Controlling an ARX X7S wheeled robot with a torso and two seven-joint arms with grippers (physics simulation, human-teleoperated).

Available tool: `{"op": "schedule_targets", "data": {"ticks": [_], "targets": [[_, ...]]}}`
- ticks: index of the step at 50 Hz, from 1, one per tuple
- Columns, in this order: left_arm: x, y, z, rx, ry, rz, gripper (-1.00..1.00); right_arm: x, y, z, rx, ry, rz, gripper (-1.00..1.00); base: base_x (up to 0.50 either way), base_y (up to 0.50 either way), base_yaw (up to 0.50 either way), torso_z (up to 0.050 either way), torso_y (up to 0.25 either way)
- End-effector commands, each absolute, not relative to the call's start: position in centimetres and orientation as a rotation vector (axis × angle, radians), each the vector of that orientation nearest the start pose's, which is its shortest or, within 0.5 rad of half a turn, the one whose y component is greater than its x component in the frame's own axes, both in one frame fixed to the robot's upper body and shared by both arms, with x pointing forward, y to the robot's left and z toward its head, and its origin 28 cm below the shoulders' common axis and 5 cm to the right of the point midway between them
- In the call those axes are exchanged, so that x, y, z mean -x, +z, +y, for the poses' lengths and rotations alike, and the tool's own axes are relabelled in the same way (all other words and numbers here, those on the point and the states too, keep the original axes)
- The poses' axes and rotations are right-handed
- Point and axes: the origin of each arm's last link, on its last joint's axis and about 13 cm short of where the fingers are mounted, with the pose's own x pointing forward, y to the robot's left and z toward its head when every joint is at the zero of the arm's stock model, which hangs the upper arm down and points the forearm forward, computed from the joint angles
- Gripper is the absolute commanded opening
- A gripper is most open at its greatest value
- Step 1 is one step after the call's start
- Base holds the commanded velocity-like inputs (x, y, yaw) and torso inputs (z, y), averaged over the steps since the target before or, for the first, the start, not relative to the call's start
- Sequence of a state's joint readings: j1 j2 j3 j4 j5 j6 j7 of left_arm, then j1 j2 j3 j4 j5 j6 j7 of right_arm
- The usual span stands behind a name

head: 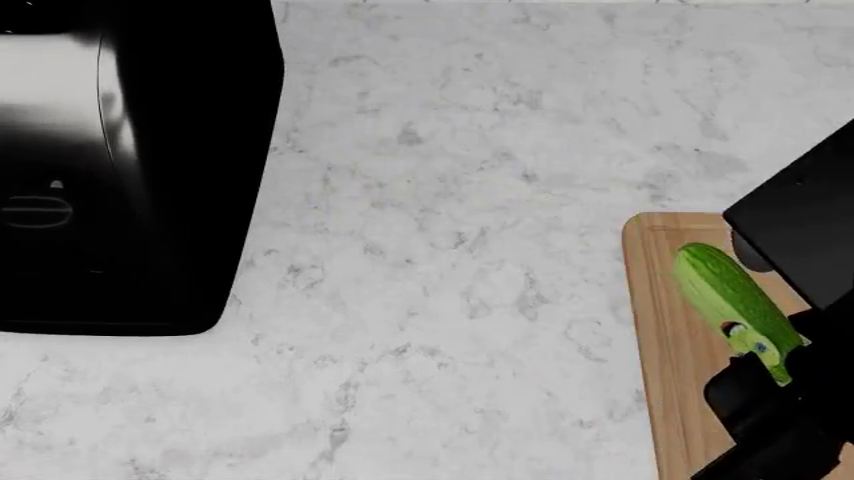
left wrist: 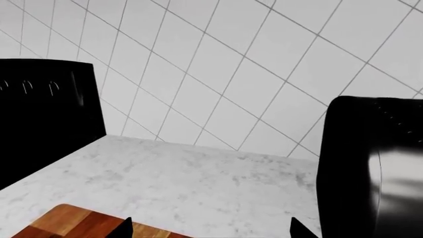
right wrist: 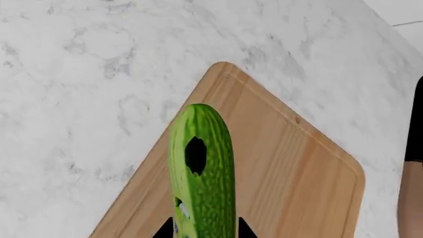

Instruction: Place the pickle and the onion on separate cutting boards.

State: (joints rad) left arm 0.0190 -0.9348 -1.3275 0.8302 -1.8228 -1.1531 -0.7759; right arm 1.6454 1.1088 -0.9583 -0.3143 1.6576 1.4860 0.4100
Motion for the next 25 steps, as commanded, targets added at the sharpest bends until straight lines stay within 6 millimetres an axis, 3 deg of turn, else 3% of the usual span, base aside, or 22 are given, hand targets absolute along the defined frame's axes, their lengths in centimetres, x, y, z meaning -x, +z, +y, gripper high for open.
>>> {"op": "schedule_targets", "data": {"ticks": [1, 7, 25], "targets": [[-8.8, 27.4, 34.8, 0.018, 0.324, -0.208, 1.0, -21.0, 29.8, -22.9, 0.616, 0.231, 0.72, -1.0, 0.0, 0.0, 0.0, 0.0, 0.0], [-8.7, 27.5, 34.7, 0.017, 0.325, -0.199, 1.0, -21.9, 29.6, -23.1, 0.61, 0.221, 0.747, -1.0, 0.0, 0.0, 0.0, 0.0, 0.0], [-8.9, 27.4, 34.6, 0.016, 0.327, -0.189, 1.0, -22.1, 28.4, -23.0, 0.594, 0.249, 0.789, -1.0, 0.0, 0.0, 0.0, 0.0, 0.0]]}}
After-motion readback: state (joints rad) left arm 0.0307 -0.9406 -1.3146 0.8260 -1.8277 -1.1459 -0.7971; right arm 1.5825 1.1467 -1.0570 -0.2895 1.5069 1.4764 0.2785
